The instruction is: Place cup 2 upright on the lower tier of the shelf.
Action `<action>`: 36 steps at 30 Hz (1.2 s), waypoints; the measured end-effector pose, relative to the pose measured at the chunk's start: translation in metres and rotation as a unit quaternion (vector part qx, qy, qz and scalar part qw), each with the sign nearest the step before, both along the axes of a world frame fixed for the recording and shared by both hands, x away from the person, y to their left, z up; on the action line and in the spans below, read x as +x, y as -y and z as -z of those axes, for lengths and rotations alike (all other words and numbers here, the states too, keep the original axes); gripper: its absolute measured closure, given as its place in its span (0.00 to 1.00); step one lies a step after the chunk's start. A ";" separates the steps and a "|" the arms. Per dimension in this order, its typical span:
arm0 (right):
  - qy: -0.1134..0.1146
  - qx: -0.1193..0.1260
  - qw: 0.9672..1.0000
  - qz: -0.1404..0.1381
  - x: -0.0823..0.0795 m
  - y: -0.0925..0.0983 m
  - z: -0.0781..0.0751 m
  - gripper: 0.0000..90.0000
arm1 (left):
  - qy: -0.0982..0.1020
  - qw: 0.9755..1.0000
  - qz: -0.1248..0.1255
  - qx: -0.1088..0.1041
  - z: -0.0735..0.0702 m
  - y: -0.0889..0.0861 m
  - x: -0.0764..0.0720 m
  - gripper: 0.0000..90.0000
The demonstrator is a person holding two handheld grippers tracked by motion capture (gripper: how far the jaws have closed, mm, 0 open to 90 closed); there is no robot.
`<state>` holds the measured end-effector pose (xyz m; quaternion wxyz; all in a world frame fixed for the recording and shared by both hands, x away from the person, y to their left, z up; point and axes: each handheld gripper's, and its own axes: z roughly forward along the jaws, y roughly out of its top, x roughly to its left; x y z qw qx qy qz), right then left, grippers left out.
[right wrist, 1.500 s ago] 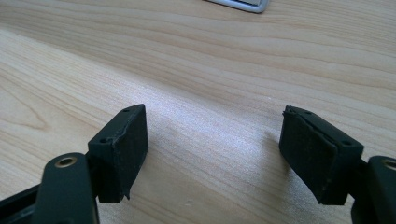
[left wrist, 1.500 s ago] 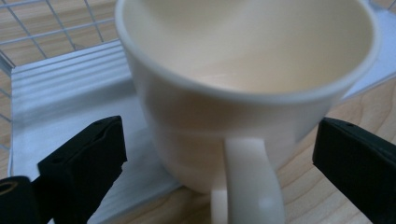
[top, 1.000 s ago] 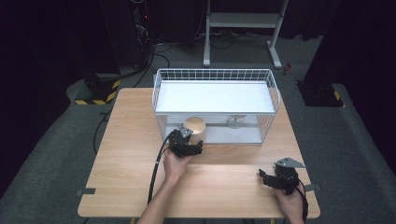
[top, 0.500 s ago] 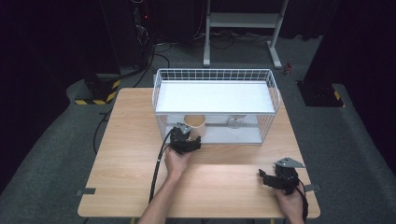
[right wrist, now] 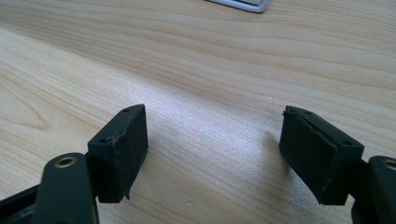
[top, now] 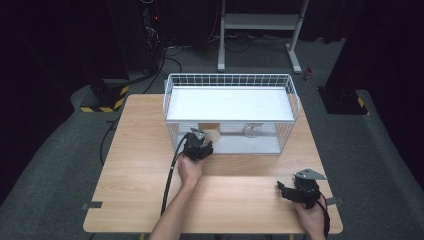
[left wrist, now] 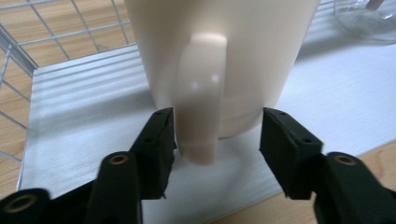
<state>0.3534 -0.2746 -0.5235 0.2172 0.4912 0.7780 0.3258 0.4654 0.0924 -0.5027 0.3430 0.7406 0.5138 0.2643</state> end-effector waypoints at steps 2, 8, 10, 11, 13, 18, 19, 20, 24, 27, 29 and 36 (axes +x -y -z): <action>0.000 0.000 1.000 0.000 0.000 0.000 0.000 0.26 | 0.003 1.000 -0.007 0.003 0.001 0.000 0.001 0.58; 0.000 0.000 1.000 0.000 0.000 0.000 0.000 0.26 | -0.005 1.000 -0.010 0.015 -0.002 0.005 0.010 0.64; 0.000 0.000 1.000 0.000 0.000 0.000 0.000 0.26 | -0.009 1.000 -0.013 0.015 -0.002 0.005 0.013 0.65; -0.001 0.001 1.000 0.002 0.000 0.000 0.000 0.26 | -0.012 1.000 -0.009 0.018 -0.002 0.005 0.014 0.66; -0.001 0.001 1.000 0.002 0.000 0.000 0.000 0.26 | -0.014 1.000 -0.009 0.019 -0.001 0.005 0.016 0.66; -0.001 0.001 1.000 0.002 0.000 0.000 0.000 0.26 | -0.016 1.000 -0.018 0.008 -0.001 0.005 0.019 0.67; -0.001 0.001 1.000 0.002 0.000 0.000 0.000 0.26 | -0.016 1.000 -0.019 0.007 -0.001 0.006 0.019 0.67; -0.001 0.001 1.000 0.002 0.000 0.000 0.000 0.26 | -0.018 1.000 -0.013 0.002 -0.001 0.005 0.019 0.67; -0.001 0.001 1.000 0.002 0.000 0.000 0.000 0.26 | -0.018 1.000 -0.013 -0.014 -0.004 0.005 0.015 0.49; -0.001 0.001 1.000 0.001 0.000 0.000 0.000 0.26 | -0.018 0.999 0.002 -0.032 -0.007 0.005 0.009 0.40; -0.001 0.001 1.000 0.002 0.000 0.000 0.000 0.26 | -0.016 0.999 0.003 -0.040 -0.008 0.004 0.006 0.37; -0.001 0.001 1.000 0.002 0.000 0.000 0.000 0.26 | -0.009 0.999 0.012 -0.033 -0.014 -0.002 -0.003 0.34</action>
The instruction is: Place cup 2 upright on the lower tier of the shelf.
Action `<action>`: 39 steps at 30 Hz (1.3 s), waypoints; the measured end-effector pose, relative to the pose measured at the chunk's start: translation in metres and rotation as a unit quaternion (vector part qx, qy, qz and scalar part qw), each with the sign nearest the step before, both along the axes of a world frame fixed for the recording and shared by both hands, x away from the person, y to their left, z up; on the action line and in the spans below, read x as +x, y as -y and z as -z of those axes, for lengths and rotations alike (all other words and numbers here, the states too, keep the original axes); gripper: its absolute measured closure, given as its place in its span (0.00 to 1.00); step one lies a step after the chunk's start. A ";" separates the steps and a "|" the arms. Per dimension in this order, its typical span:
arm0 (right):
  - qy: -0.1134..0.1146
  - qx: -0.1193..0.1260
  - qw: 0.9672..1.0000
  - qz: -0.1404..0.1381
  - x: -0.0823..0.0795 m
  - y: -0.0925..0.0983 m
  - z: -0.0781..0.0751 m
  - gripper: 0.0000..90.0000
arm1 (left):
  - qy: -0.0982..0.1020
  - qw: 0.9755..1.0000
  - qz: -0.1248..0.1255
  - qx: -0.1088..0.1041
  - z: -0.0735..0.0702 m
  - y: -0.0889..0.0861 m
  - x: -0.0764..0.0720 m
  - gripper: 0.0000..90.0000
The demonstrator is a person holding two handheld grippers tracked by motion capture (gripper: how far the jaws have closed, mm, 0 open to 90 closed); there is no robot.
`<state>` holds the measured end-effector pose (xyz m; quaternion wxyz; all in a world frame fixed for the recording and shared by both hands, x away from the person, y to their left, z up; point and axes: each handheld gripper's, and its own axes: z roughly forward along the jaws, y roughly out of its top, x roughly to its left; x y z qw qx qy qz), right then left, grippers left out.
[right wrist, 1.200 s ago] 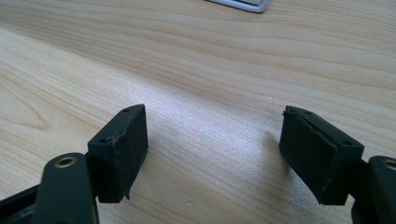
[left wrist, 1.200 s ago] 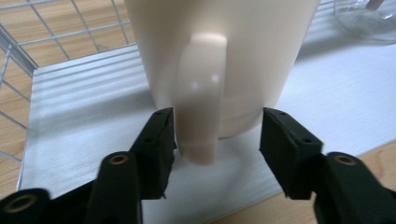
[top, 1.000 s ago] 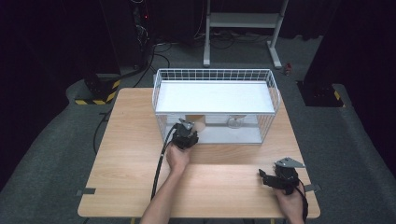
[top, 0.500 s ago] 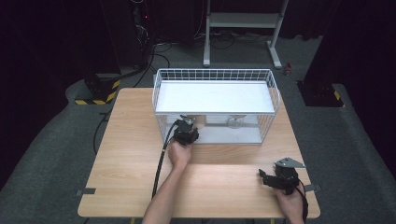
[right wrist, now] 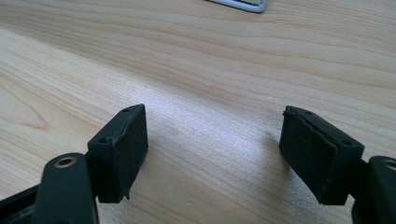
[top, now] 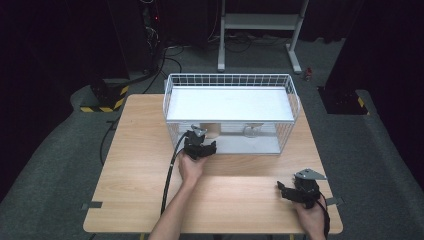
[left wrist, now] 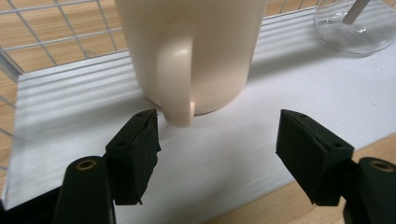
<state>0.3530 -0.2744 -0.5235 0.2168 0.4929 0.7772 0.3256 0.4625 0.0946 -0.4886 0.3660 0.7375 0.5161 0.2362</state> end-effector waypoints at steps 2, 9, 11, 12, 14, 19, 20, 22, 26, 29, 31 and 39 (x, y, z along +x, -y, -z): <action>0.000 0.000 1.000 0.000 0.000 0.000 0.000 0.26 | -0.002 1.000 0.004 -0.007 -0.002 -0.001 -0.002 0.34; 0.000 0.000 1.000 0.000 0.000 0.000 0.000 0.26 | 0.013 1.000 -0.001 -0.010 -0.008 -0.006 -0.010 0.34; 0.000 0.000 1.000 0.000 0.000 0.000 0.000 0.26 | 0.013 1.000 0.001 -0.013 -0.009 -0.007 -0.012 0.34; 0.000 0.000 1.000 0.000 0.000 0.000 0.000 0.26 | 0.014 1.000 0.002 -0.017 -0.009 -0.007 -0.012 0.34; 0.000 0.000 1.000 0.000 0.000 0.000 0.000 0.26 | 0.015 1.000 0.004 -0.017 -0.010 -0.008 -0.014 0.34; 0.000 0.000 1.000 0.000 0.000 0.000 0.000 0.26 | 0.018 1.000 0.008 -0.017 -0.013 -0.010 -0.018 0.34; 0.000 0.000 1.000 0.000 0.000 0.000 0.000 0.26 | 0.020 1.000 0.009 -0.019 -0.014 -0.010 -0.019 0.34; 0.000 0.000 1.000 0.000 0.000 0.000 0.000 0.26 | 0.026 0.999 0.013 -0.013 -0.017 -0.011 -0.020 0.34; 0.000 0.000 1.000 0.000 0.000 0.000 0.000 0.26 | 0.027 0.999 0.013 -0.024 -0.020 -0.012 -0.023 0.33; 0.000 0.000 1.000 0.000 0.000 0.000 0.000 0.26 | 0.031 0.999 0.018 -0.019 -0.022 -0.013 -0.025 0.33; 0.000 0.000 1.000 0.000 0.000 0.000 0.000 0.26 | 0.030 0.999 0.019 -0.021 -0.022 -0.014 -0.026 0.33; 0.000 0.000 1.000 0.000 0.000 0.000 0.000 0.26 | 0.034 0.999 0.027 -0.025 -0.027 -0.014 -0.032 0.33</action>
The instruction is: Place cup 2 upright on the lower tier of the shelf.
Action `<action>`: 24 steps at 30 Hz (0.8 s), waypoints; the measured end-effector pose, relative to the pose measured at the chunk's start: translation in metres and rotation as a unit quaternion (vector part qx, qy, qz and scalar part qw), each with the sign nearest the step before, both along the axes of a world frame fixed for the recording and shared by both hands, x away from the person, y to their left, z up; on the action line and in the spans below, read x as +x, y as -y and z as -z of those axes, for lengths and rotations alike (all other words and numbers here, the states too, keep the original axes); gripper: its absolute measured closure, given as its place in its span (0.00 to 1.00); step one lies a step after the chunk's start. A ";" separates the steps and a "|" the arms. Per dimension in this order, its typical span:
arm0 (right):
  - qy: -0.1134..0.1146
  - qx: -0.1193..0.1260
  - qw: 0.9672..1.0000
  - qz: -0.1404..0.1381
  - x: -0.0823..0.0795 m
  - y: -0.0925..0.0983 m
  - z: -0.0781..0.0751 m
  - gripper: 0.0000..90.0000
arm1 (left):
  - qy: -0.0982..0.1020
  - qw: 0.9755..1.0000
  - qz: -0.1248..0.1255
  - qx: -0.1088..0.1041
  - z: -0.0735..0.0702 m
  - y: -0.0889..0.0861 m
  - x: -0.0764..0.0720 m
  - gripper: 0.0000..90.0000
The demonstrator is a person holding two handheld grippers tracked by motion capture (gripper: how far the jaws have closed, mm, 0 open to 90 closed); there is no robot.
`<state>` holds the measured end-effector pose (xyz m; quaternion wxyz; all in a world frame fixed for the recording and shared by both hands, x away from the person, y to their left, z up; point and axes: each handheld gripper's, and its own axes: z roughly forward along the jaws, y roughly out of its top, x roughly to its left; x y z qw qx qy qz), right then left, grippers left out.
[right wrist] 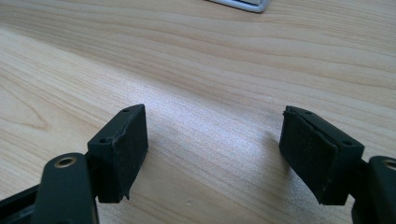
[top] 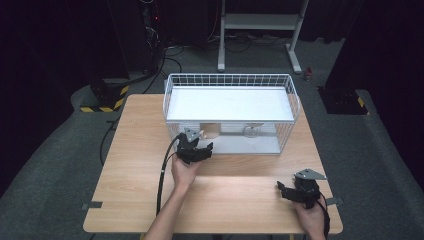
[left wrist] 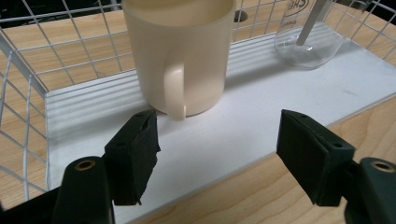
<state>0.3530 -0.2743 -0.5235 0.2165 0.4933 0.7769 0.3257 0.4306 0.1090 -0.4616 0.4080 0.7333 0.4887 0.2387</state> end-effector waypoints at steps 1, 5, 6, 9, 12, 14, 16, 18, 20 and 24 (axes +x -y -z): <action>0.000 0.000 1.000 0.000 0.000 0.000 0.000 0.26 | 0.000 1.000 0.001 -0.001 -0.001 0.000 -0.001 0.33; 0.000 0.000 1.000 0.000 0.000 0.000 0.000 0.26 | 0.005 1.000 0.003 -0.004 -0.004 -0.002 -0.004 0.33; 0.000 0.000 1.000 0.000 0.000 0.000 0.000 0.26 | 0.006 1.000 0.003 -0.006 -0.005 -0.002 -0.005 0.33; 0.000 0.000 1.000 0.000 0.000 0.000 0.000 0.26 | 0.006 1.000 0.007 -0.005 -0.006 -0.003 -0.006 0.33; 0.000 0.000 1.000 0.000 0.000 0.000 0.000 0.26 | 0.005 1.000 0.007 -0.008 -0.007 -0.006 -0.008 0.33; 0.000 0.000 1.000 0.000 0.000 0.000 0.000 0.26 | 0.004 1.000 0.009 -0.012 -0.008 -0.006 -0.009 0.33; 0.000 0.000 1.000 0.000 0.000 0.000 0.000 0.26 | 0.007 1.000 0.014 -0.008 -0.009 -0.006 -0.010 0.33; 0.000 0.000 1.000 0.001 0.000 0.000 0.000 0.26 | 0.006 1.000 0.018 -0.006 -0.008 -0.007 -0.012 0.33; 0.000 0.000 1.000 0.001 0.000 0.000 0.000 0.26 | 0.003 1.000 0.019 -0.011 -0.007 -0.009 -0.014 0.32; 0.000 0.000 1.000 0.001 0.000 0.000 0.000 0.26 | 0.003 1.000 0.019 -0.007 -0.007 -0.016 -0.020 0.32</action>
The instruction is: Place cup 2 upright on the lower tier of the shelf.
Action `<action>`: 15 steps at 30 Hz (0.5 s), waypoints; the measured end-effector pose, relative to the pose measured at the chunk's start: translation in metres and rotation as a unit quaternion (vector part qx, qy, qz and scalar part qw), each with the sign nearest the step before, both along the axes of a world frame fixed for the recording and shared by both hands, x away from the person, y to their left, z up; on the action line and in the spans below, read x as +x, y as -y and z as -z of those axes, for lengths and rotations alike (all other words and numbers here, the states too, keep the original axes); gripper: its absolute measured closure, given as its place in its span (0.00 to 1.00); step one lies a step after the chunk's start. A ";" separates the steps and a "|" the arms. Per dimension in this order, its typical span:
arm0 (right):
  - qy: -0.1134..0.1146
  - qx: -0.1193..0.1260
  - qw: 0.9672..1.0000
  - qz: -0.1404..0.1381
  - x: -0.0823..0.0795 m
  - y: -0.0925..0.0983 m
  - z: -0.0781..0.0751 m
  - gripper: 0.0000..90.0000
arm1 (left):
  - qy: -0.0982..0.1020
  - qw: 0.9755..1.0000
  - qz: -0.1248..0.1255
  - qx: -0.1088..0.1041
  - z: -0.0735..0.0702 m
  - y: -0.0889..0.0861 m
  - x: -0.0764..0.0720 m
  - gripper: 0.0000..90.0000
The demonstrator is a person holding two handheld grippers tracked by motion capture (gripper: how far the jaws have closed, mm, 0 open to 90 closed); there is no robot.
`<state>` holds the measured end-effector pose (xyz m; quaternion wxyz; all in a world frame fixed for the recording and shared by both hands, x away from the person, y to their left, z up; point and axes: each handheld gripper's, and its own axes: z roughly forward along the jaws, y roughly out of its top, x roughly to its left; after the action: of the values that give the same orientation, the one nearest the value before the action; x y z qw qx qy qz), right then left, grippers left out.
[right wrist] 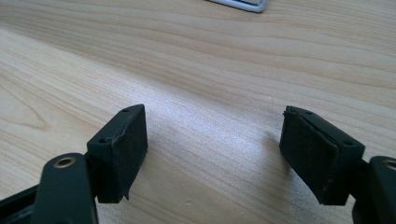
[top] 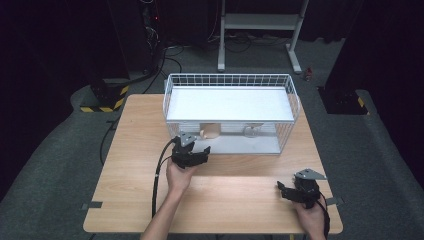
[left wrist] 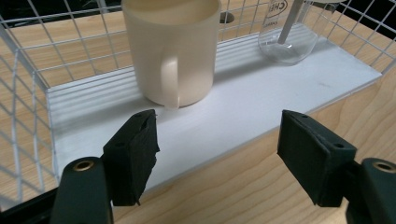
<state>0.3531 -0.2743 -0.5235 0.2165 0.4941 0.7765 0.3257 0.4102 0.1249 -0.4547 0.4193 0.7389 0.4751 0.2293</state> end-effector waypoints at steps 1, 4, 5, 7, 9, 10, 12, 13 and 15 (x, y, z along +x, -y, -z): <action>0.000 0.000 1.000 0.000 0.000 0.000 0.000 0.26 | 0.000 1.000 -0.002 -0.002 0.000 -0.002 -0.001 0.32; 0.000 0.000 1.000 0.000 0.000 0.000 0.000 0.26 | -0.004 1.000 -0.006 -0.009 0.000 -0.009 -0.006 0.32; 0.000 0.000 1.000 0.000 0.000 0.000 0.000 0.26 | -0.004 1.000 -0.005 -0.010 0.000 -0.011 -0.007 0.32; 0.000 0.000 1.000 0.000 0.000 0.000 0.000 0.26 | -0.002 1.000 -0.007 -0.010 -0.001 -0.013 -0.010 0.32; 0.000 0.000 1.000 0.000 0.000 0.000 0.000 0.26 | -0.002 1.000 -0.006 -0.012 -0.002 -0.016 -0.013 0.32; 0.001 -0.001 1.000 -0.002 0.000 0.000 0.000 0.26 | -0.001 1.000 -0.006 -0.013 -0.002 -0.016 -0.014 0.32; 0.001 -0.001 1.000 -0.001 0.000 0.000 0.000 0.26 | 0.000 1.000 -0.006 -0.014 -0.003 -0.017 -0.015 0.32; 0.000 0.000 1.000 -0.001 0.000 0.000 0.000 0.26 | 0.001 1.000 -0.006 -0.015 -0.003 -0.017 -0.015 0.32; 0.000 0.000 1.000 0.000 0.000 0.000 0.000 0.26 | -0.002 1.000 -0.006 -0.021 -0.003 -0.018 -0.017 0.32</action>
<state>0.3531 -0.2743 -0.5235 0.2166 0.4939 0.7766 0.3257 0.3934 0.1429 -0.4513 0.4323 0.7274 0.4853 0.2203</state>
